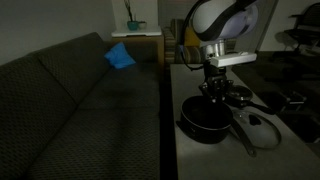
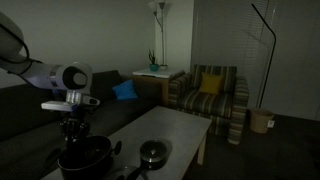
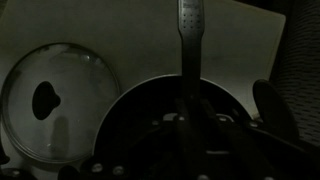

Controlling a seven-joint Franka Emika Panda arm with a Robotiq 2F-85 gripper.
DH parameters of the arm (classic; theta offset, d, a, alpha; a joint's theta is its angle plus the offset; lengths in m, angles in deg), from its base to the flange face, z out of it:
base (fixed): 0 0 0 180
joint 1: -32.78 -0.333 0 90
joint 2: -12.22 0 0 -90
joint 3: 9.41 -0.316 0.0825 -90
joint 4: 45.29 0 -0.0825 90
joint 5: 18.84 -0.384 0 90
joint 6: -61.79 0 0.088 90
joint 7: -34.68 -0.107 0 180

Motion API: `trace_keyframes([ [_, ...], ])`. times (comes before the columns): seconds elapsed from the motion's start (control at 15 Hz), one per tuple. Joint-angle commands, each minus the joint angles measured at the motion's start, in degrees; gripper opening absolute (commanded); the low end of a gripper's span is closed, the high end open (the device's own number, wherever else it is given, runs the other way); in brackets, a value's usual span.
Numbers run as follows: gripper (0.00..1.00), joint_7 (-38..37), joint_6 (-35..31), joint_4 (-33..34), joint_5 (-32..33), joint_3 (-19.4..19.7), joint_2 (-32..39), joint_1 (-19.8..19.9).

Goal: Put the black ladle inside the black pot

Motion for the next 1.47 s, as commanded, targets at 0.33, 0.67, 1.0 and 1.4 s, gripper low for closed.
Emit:
trace_keyframes([
  [0.33, 0.04, -0.97, -2.28, 1.77, -0.26, 0.13, -0.01, 0.57],
  [0.67, 0.04, -0.98, -1.76, 2.61, -0.22, 0.11, -0.01, 0.64],
  [1.0, 0.04, -3.24, 9.35, 4.52, -0.98, 0.04, -0.02, 1.54],
  [1.4, 0.04, -3.50, 21.59, 4.76, -1.74, -0.28, -0.04, 2.79],
])
